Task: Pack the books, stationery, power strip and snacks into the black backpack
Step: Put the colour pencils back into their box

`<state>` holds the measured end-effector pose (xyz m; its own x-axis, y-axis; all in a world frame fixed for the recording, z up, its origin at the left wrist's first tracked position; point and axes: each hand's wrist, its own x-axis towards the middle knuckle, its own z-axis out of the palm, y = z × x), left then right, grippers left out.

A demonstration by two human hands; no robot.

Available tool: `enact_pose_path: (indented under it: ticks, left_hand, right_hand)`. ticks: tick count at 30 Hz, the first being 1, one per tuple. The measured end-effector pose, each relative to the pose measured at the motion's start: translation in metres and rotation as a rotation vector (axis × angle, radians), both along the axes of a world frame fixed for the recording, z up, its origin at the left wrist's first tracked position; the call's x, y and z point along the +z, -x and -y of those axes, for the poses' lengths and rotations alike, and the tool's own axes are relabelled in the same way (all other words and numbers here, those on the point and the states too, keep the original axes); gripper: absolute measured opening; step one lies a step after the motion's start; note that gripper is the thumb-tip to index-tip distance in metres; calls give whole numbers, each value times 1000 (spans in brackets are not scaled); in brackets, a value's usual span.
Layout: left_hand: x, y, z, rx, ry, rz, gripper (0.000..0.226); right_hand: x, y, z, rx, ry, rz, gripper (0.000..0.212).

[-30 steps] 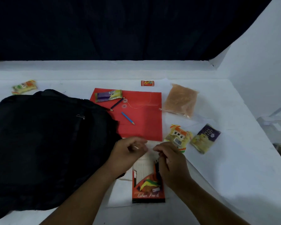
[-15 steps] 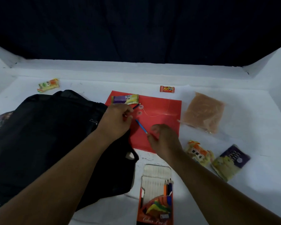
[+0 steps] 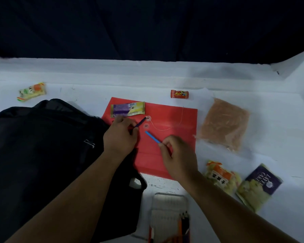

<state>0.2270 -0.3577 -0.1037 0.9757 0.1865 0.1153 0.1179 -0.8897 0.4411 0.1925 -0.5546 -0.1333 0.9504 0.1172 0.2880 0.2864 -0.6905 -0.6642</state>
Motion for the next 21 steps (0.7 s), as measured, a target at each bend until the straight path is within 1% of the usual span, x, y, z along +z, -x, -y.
enact_pose_path:
  ticks: [3, 8, 12, 14, 17, 19, 20, 21]
  left_hand:
    - [0, 1, -1, 6, 74, 84, 8]
    - [-1, 9, -7, 36, 344, 251, 5]
    - [5, 20, -7, 10, 470, 307, 4]
    - [13, 30, -5, -17, 506, 297, 11]
    - [27, 57, 5, -61, 545, 324, 28]
    - [31, 84, 12, -124, 636, 309, 29]
    - [30, 99, 15, -172, 632, 298, 27]
    - [28, 113, 16, -249, 580, 311, 26]
  right_hand:
    - [4, -1, 3, -55, -99, -63, 20]
    - [13, -2, 3, -49, -132, -172, 19]
    - [29, 1, 6, -38, -116, -303, 19]
    - [37, 12, 9, -51, -139, -327, 18]
    - [43, 41, 16, -142, -299, -312, 17]
    - [45, 64, 21, -165, -427, -284, 18]
    - [45, 75, 24, -158, -479, -259, 20]
    - [45, 85, 27, -152, -521, -227, 22]
